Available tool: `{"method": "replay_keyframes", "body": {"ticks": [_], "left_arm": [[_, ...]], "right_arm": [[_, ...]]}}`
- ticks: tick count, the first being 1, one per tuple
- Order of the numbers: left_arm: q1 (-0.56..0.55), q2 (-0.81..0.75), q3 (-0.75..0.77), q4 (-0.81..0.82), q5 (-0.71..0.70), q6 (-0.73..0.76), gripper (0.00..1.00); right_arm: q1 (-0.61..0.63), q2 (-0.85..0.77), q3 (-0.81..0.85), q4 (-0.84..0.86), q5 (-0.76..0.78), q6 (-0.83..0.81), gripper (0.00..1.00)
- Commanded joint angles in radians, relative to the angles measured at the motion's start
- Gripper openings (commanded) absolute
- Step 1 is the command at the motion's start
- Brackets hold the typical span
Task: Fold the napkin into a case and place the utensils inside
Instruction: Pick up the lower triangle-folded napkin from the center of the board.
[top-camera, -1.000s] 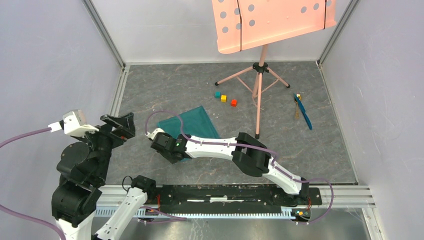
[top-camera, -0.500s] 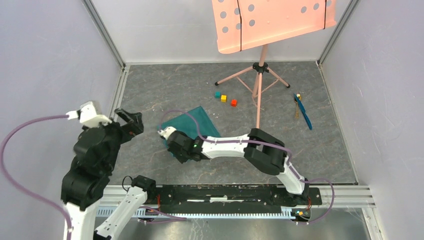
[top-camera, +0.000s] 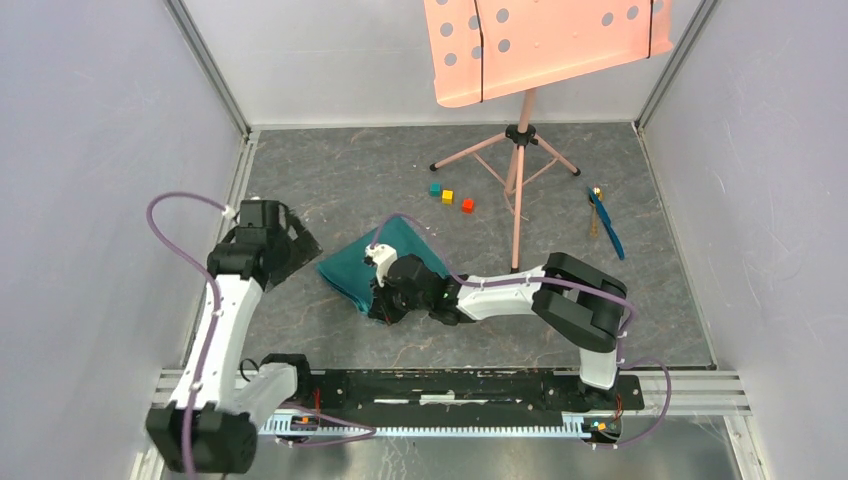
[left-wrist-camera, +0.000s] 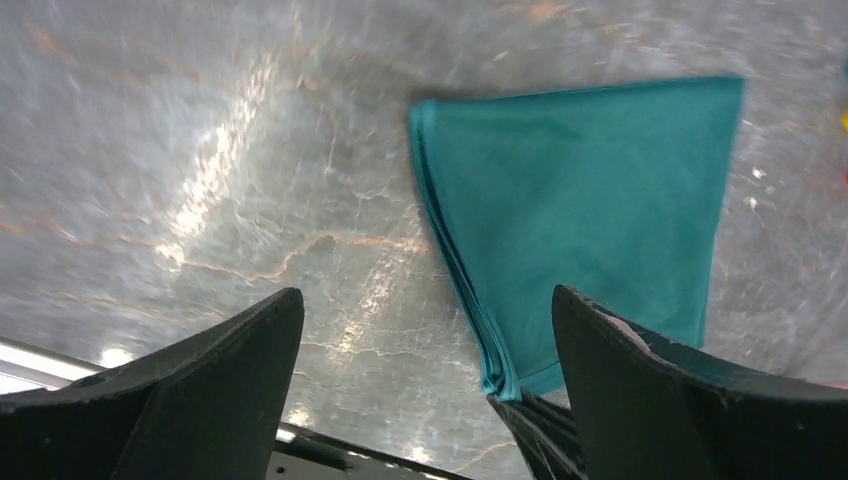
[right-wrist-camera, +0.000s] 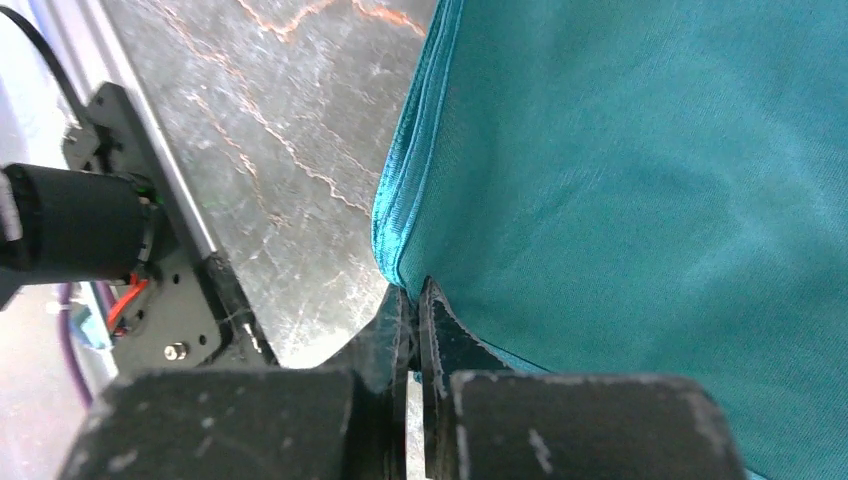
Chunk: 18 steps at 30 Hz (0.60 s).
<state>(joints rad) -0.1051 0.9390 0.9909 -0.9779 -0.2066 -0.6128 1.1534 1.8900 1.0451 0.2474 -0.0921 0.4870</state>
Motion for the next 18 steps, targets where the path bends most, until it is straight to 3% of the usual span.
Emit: {"method": "replay_keyframes", "body": {"ticks": [1, 6, 13, 18], "left_arm": [[0.27, 0.089, -0.18, 0.195, 0.464, -0.078, 1.0], [0.336, 0.212, -0.346, 0.446, 0.621, -0.189, 1.0], [0.335, 0.208, -0.506, 0.668, 0.566, -0.321, 1.0], [0.337, 0.263, -0.566, 0.78, 0.569, -0.372, 0.88]], "right_arm": [[-0.029, -0.064, -0.059, 0.189, -0.086, 0.074, 0.0], [-0.048, -0.068, -0.094, 0.244, -0.126, 0.103, 0.0], [-0.06, -0.082, -0.12, 0.274, -0.141, 0.112, 0.0], [-0.063, -0.089, -0.141, 0.293, -0.15, 0.119, 0.0]]}}
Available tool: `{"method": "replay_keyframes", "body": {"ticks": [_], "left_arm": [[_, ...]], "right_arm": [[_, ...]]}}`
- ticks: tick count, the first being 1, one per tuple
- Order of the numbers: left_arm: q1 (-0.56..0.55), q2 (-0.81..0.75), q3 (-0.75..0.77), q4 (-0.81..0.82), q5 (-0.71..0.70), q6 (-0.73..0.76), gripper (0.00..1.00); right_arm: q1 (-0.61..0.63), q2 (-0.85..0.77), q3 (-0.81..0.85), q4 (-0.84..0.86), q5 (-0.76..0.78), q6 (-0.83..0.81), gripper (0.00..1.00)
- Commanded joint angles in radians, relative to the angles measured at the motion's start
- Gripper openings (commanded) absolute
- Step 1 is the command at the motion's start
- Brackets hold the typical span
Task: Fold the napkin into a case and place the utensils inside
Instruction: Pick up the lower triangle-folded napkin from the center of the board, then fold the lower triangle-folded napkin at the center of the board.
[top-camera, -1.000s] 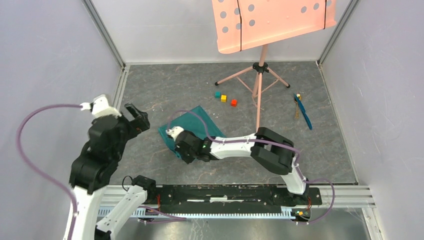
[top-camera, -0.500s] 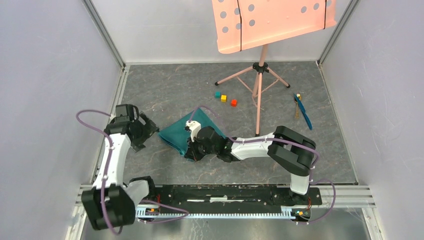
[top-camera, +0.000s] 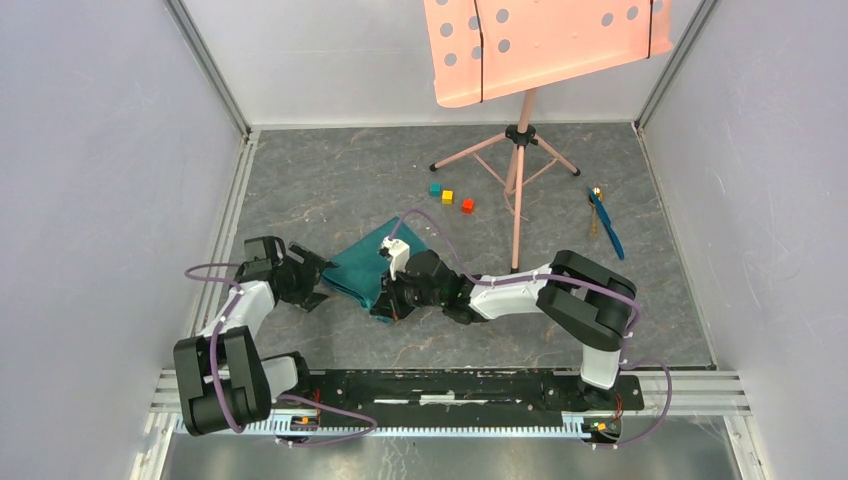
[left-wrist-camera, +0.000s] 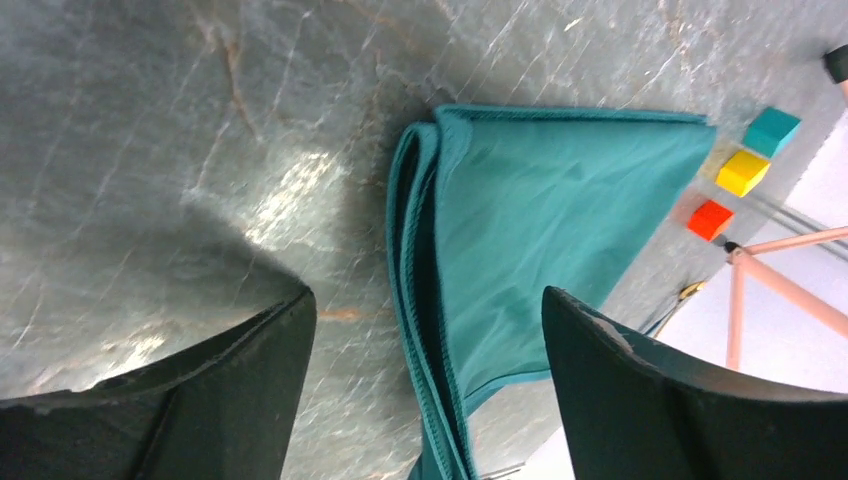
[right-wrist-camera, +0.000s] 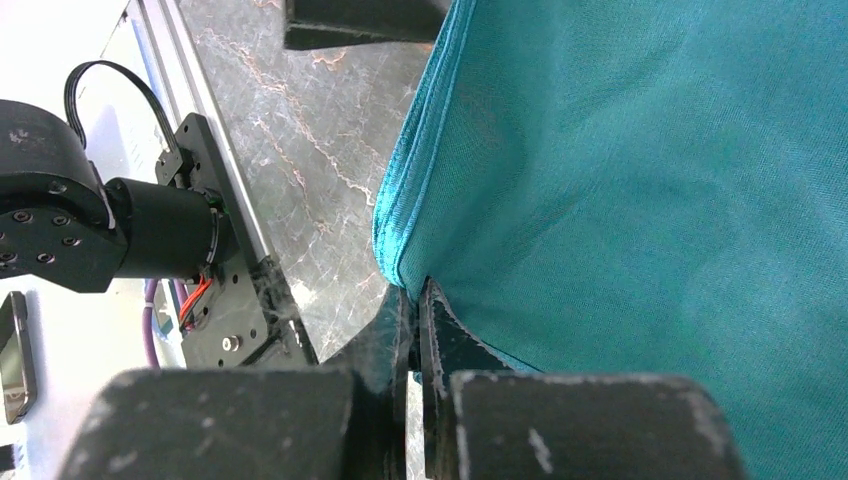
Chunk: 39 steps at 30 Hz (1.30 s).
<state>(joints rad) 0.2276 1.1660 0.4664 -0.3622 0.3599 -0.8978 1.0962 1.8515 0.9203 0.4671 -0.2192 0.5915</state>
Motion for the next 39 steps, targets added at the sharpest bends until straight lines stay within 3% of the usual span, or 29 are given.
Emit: {"method": "replay_keyframes", "body": {"ticks": [1, 11, 15, 18, 24, 35, 39], "left_arm": [[0.004, 0.048, -0.037, 0.172, 0.002, -0.083, 0.85], [0.002, 0.043, 0.059, 0.044, -0.097, 0.046, 0.34], [-0.003, 0.015, 0.067, 0.019, -0.111, 0.049, 0.25], [-0.01, 0.002, 0.08, -0.005, -0.122, 0.045, 0.12], [-0.113, -0.023, 0.178, -0.102, -0.243, 0.029, 0.03], [-0.428, 0.117, 0.47, -0.411, -0.613, -0.104, 0.02], [-0.5, 0.183, 0.558, -0.469, -0.687, -0.162, 0.02]], "right_arm": [[-0.007, -0.051, -0.02, 0.075, -0.023, 0.016, 0.0], [-0.007, -0.052, -0.105, 0.15, -0.054, 0.053, 0.0], [-0.007, -0.049, -0.135, 0.19, -0.078, 0.078, 0.0], [-0.007, -0.055, -0.148, 0.209, -0.092, 0.089, 0.0], [-0.013, -0.058, -0.179, 0.274, -0.135, 0.139, 0.0], [-0.057, -0.089, -0.288, 0.387, -0.208, 0.207, 0.0], [-0.092, -0.104, -0.346, 0.421, -0.227, 0.218, 0.0]]}}
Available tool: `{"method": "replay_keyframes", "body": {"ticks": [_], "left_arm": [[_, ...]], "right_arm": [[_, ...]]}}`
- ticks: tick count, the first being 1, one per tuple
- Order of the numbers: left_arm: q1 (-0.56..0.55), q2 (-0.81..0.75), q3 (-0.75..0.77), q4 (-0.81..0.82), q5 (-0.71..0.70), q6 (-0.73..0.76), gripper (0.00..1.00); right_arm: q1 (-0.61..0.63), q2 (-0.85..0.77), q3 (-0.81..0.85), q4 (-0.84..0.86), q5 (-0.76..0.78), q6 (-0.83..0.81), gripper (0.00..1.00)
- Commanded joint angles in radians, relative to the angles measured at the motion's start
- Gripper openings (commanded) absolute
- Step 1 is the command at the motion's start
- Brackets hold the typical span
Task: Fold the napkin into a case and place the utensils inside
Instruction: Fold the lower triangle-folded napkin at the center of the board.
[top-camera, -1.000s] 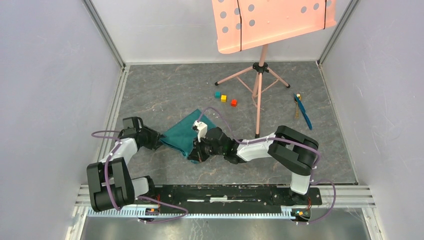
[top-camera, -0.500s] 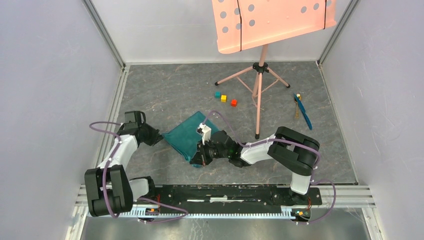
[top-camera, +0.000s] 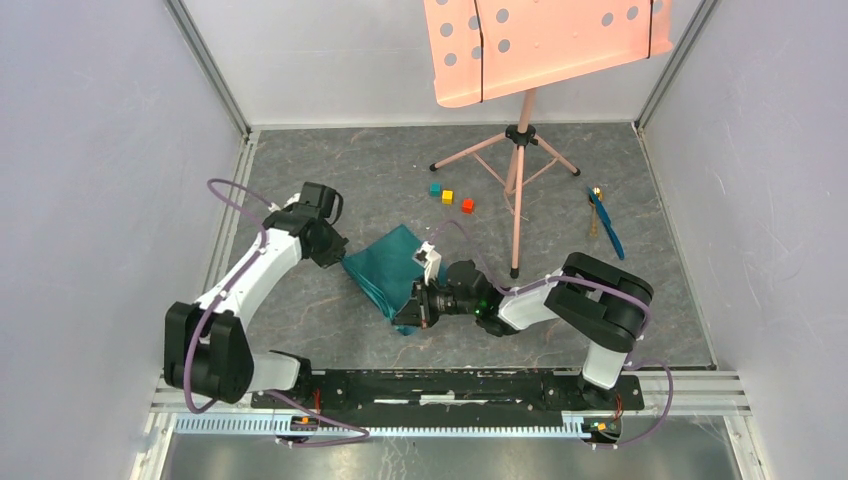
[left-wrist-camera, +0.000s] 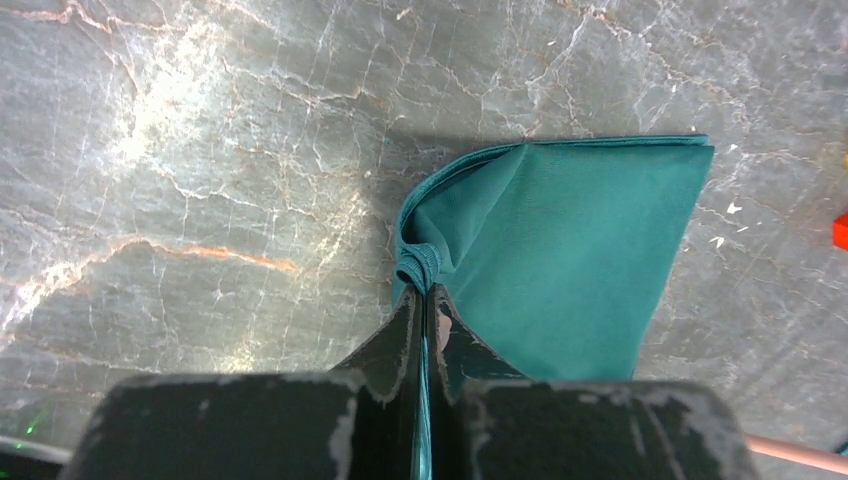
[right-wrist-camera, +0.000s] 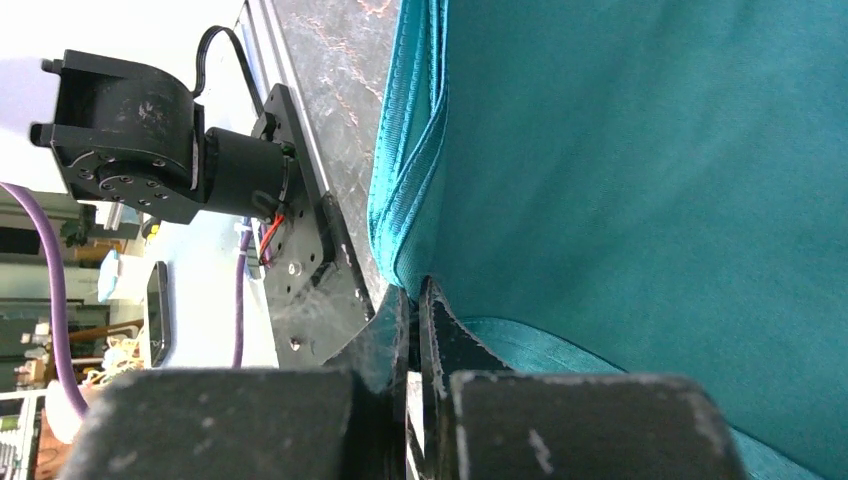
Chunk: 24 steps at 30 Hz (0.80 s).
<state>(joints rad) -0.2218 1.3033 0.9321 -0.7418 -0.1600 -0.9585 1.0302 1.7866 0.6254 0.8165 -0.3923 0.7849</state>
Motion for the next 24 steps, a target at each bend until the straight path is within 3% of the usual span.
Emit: {"method": "replay_keyframes", "body": {"ticks": [1, 13, 24], "left_arm": [[-0.068, 0.064, 0.109, -0.098, -0.178, -0.115, 0.02], [-0.183, 0.343, 0.36, -0.228, -0.244, -0.167, 0.02], [-0.205, 0.493, 0.462, -0.211, -0.21, -0.097, 0.02]], "right_arm": [[-0.037, -0.043, -0.058, 0.068, -0.061, 0.018, 0.0], [-0.116, -0.039, -0.105, 0.024, -0.083, -0.035, 0.0], [-0.13, -0.038, -0.089, -0.053, -0.049, -0.086, 0.0]]}}
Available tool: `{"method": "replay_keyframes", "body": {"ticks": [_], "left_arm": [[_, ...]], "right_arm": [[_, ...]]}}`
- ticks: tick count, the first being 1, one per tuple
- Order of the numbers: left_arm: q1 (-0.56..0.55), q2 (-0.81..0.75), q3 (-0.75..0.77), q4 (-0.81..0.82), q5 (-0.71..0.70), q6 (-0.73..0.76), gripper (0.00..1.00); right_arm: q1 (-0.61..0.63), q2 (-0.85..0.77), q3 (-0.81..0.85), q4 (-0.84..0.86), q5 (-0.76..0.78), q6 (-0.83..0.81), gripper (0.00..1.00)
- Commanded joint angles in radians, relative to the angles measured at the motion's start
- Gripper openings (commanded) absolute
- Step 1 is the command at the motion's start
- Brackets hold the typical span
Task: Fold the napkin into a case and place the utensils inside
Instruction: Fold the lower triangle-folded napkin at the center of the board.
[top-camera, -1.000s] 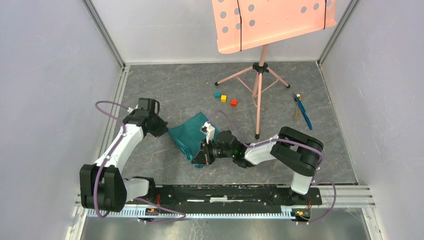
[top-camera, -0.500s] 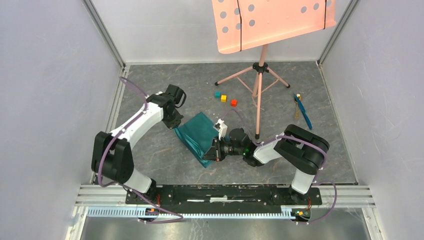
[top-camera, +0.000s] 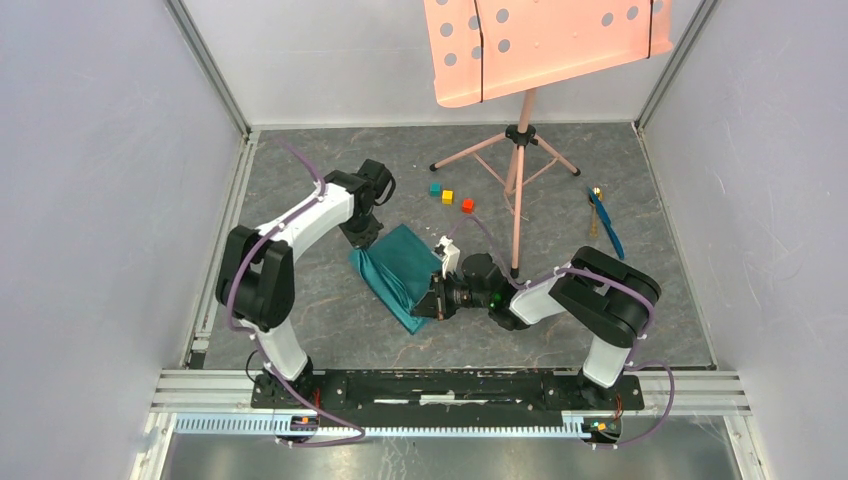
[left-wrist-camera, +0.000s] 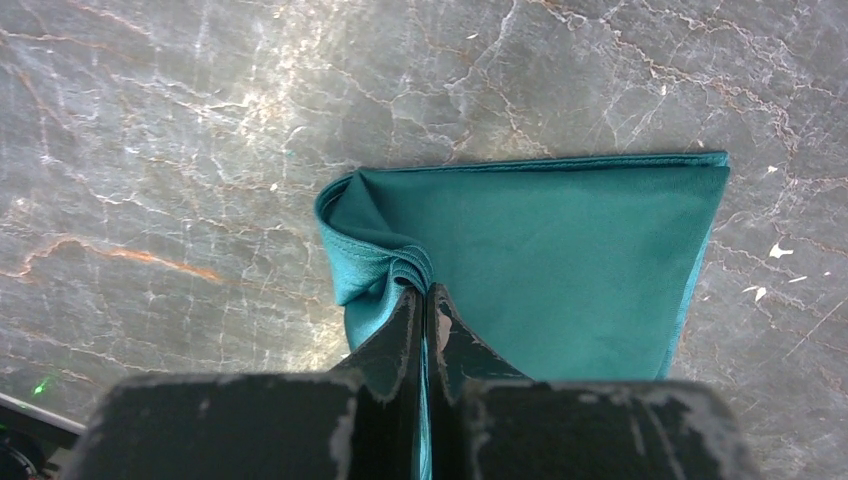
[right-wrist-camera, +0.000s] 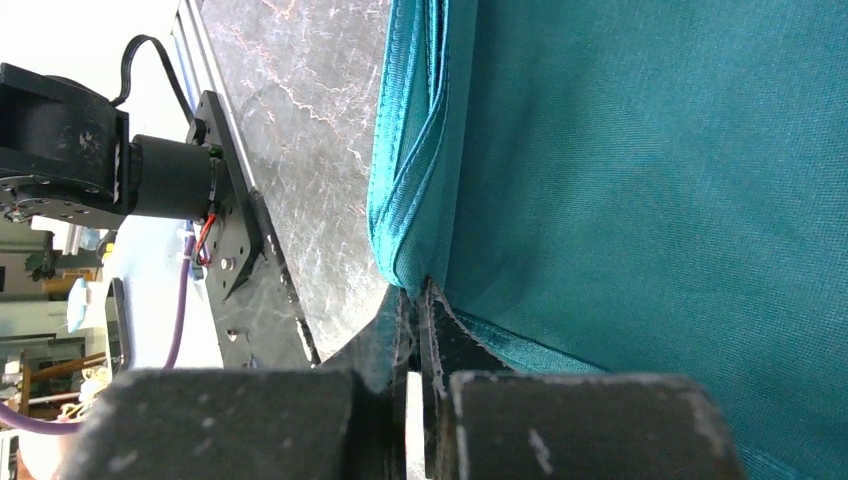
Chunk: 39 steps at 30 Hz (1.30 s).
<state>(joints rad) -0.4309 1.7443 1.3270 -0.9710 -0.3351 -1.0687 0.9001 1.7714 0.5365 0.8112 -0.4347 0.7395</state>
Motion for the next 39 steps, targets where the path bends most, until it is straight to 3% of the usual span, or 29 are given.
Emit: {"method": "replay_keyframes", "body": {"ticks": [1, 23, 30, 39], "left_arm": [[0.004, 0.067, 0.077, 0.018, -0.03, 0.021, 0.02], [-0.018, 0.208, 0.128, 0.032, -0.026, 0.119, 0.02], [-0.034, 0.217, 0.125, 0.032, -0.039, 0.128, 0.02], [-0.069, 0.216, 0.12, 0.031, -0.045, 0.142, 0.02]], "right_arm": [[0.001, -0.021, 0.002, -0.055, -0.004, -0.044, 0.0], [-0.003, -0.012, 0.015, -0.101, 0.016, -0.065, 0.08], [-0.003, -0.039, 0.016, -0.138, 0.037, -0.112, 0.31], [-0.003, -0.128, 0.06, -0.283, 0.123, -0.296, 0.59]]}}
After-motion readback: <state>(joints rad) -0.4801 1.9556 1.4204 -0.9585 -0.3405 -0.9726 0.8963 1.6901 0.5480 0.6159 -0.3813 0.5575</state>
